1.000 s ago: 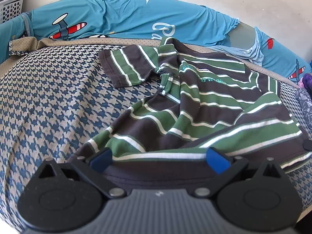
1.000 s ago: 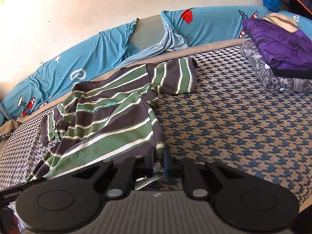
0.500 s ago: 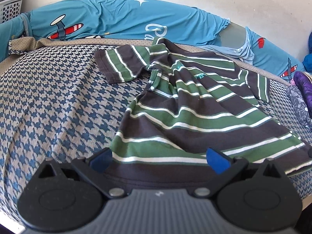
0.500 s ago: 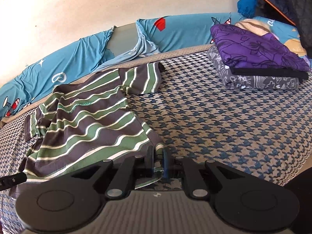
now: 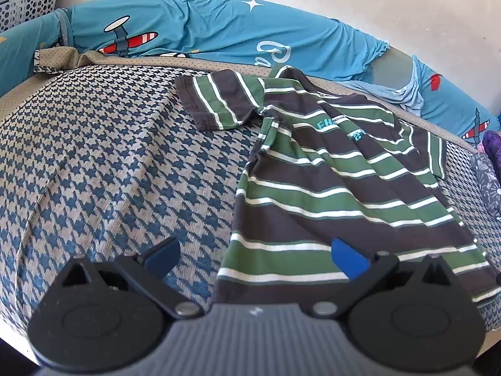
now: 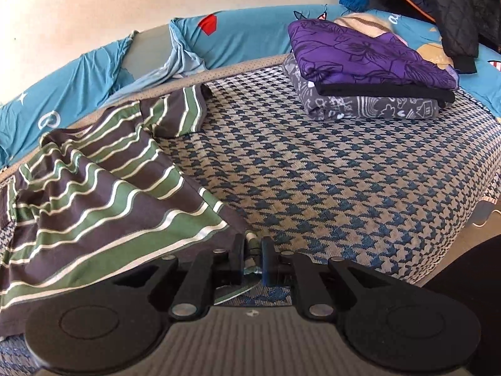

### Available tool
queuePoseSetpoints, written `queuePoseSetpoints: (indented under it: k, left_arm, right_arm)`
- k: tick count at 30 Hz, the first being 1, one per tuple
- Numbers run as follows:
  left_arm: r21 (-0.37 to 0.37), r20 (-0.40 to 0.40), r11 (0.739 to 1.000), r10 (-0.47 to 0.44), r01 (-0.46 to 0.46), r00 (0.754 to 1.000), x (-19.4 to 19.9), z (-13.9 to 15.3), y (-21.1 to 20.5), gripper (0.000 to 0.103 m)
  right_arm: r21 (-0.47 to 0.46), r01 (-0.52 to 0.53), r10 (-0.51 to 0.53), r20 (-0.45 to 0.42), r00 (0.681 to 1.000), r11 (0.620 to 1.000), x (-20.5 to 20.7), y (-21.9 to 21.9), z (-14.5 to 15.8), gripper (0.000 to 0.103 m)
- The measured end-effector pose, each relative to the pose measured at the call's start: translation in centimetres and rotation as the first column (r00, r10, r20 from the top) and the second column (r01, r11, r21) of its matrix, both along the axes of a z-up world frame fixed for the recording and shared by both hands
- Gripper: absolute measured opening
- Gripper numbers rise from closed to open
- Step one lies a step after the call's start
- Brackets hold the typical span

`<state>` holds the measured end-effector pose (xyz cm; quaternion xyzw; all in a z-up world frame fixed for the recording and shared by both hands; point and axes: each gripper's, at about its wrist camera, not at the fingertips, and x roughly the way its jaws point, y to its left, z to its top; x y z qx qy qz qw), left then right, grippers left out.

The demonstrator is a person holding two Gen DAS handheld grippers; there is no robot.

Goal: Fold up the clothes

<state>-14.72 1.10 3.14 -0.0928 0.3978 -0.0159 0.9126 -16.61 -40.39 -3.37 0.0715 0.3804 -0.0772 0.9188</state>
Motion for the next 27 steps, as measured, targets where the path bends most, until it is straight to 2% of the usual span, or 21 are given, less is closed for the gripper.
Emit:
queuePoseSetpoints:
  k: [3,5,10,14,22,27]
  left_arm:
    - [0.0,-0.004,1.0,0.023,-0.023,1.0,0.0,-0.1,0.4,0.103]
    - [-0.007,-0.005,0.999,0.038,-0.038,0.999,0.0,-0.2,0.7,0.103]
    - [-0.015,-0.015,0.999,0.047,-0.047,0.999,0.1,-0.5,0.9,0.103]
    - [-0.031,-0.019,0.998,0.051,-0.051,0.999,0.1,-0.7,1.3,0.103]
    - [-0.035,-0.035,0.998,0.054,-0.055,0.998,0.1,-1.1,1.7,0.103]
    - [-0.045,-0.053,0.997,0.068,-0.07,0.996,0.1,-1.1,2.5,0.103]
  right_arm:
    - [-0.001,0.037,-0.037,0.03,0.999,0.999,-0.3,-0.3,0.4,0.02]
    - [0.016,0.041,-0.041,0.059,0.997,0.999,-0.6,-0.5,0.8,0.021]
    - [0.019,-0.081,0.08,0.068,0.994,0.997,-0.9,1.4,0.9,0.021]
    - [0.042,-0.211,0.208,0.075,0.975,0.977,-1.2,3.7,0.7,0.024]
    - [0.03,-0.45,0.447,0.078,0.891,0.893,-2.4,8.9,0.2,0.028]
    - [0.035,-0.575,0.573,0.058,0.818,0.818,-3.3,11.9,0.0,0.028]
